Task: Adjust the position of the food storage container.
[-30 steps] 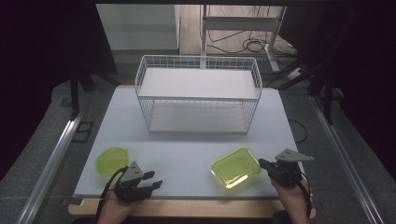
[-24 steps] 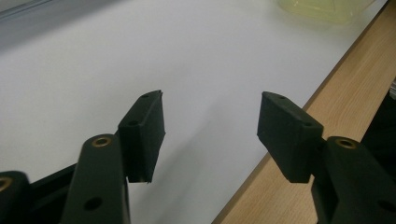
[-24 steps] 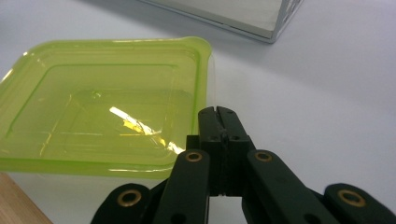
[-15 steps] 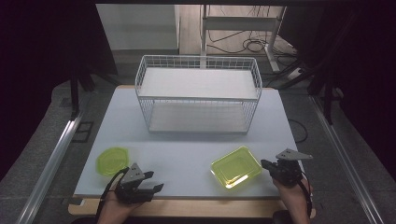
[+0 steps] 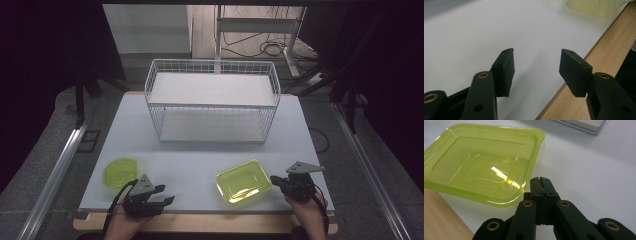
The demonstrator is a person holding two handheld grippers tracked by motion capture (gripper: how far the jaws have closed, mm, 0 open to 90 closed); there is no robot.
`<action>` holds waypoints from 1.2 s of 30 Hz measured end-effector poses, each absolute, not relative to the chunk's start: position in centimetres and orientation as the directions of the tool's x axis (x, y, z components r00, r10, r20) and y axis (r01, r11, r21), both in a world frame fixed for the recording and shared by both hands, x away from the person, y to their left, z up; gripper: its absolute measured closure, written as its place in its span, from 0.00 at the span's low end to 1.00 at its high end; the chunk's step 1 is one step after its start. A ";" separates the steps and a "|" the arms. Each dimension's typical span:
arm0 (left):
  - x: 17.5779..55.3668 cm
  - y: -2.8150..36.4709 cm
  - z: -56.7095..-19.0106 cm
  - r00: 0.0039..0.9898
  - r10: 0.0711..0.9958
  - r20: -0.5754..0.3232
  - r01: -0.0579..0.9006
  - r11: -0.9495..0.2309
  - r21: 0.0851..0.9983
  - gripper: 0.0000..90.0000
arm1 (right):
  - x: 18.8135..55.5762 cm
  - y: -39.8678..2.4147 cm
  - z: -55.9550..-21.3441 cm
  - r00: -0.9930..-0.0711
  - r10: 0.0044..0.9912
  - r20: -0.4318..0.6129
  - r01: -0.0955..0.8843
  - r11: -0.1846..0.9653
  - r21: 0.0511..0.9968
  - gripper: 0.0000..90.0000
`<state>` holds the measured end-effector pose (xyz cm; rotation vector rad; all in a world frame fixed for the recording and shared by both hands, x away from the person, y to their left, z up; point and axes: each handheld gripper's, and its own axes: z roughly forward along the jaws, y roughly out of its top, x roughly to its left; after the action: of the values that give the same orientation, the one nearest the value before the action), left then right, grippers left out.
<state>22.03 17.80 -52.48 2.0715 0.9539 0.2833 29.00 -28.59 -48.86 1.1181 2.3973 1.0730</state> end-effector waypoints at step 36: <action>25.4 12.7 -51.0 0.779 0.618 -0.108 0.486 -0.485 0.727 0.92 | 27.8 -22.9 -49.4 -0.774 0.622 0.120 0.503 0.489 0.713 0.99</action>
<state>25.37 12.75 -51.03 2.1775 0.8169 0.2133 27.79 -22.87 -49.40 0.9812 2.5747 1.1547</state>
